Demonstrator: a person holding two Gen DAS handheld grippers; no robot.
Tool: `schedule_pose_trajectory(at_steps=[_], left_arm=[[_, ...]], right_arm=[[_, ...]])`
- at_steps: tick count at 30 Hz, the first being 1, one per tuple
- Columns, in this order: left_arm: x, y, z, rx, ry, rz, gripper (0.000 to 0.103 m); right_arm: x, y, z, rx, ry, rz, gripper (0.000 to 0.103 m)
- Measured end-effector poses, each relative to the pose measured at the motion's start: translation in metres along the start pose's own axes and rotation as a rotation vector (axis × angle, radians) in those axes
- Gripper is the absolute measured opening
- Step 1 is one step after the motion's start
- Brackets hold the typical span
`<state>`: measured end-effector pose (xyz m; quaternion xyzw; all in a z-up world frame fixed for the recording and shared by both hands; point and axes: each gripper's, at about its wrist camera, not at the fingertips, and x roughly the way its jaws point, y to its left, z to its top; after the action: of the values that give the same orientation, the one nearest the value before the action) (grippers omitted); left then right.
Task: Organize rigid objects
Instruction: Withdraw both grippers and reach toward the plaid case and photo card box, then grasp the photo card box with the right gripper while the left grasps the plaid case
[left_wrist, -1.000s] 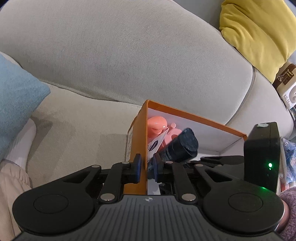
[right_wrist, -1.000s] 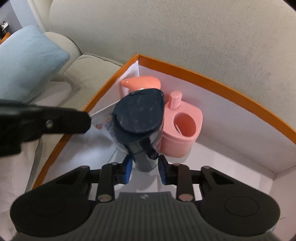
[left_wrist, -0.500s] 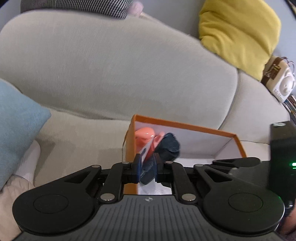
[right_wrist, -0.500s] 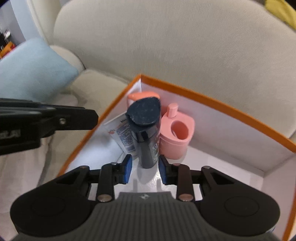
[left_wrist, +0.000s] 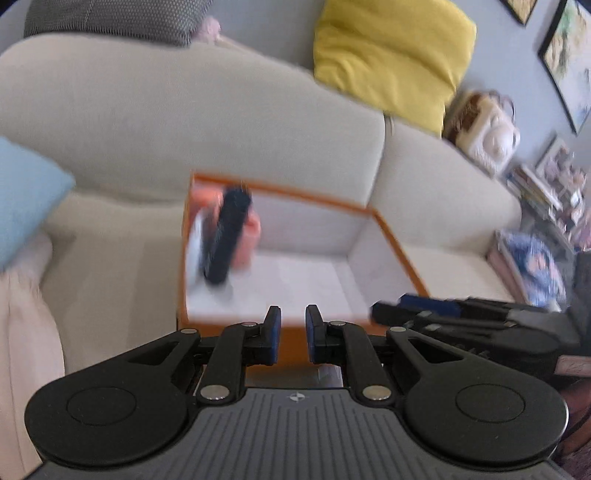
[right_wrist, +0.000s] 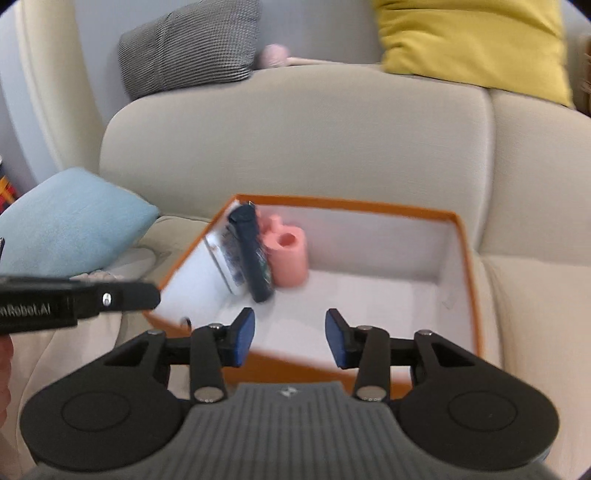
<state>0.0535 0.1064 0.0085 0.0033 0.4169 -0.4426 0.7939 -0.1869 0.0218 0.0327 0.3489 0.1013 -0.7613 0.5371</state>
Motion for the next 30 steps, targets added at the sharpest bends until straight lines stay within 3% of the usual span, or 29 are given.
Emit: schedule_pose_trajectory(at_steps=[6, 10, 16, 25, 30], left_arm=[[0.01, -0.011, -0.038, 0.029, 0.132, 0.056, 0.015], [0.015, -0.009, -0.066, 0.031, 0.246, 0.094, 0.015], [0.029, 0.002, -0.093, -0.001, 0.372, 0.164, 0.015], [0.041, 0.017, -0.114, 0.001, 0.451, 0.192, 0.013], [0.046, 0.027, -0.12, -0.039, 0.469, 0.205, 0.006]], right_arm=[[-0.028, -0.015, -0.059, 0.071, 0.038, -0.054, 0.046], [-0.022, -0.007, -0.094, 0.143, 0.149, 0.044, 0.046], [0.01, 0.022, -0.132, 0.107, 0.303, 0.133, 0.049], [0.039, 0.038, -0.152, 0.107, 0.389, 0.176, 0.047], [0.046, 0.04, -0.155, 0.117, 0.374, 0.217, 0.047]])
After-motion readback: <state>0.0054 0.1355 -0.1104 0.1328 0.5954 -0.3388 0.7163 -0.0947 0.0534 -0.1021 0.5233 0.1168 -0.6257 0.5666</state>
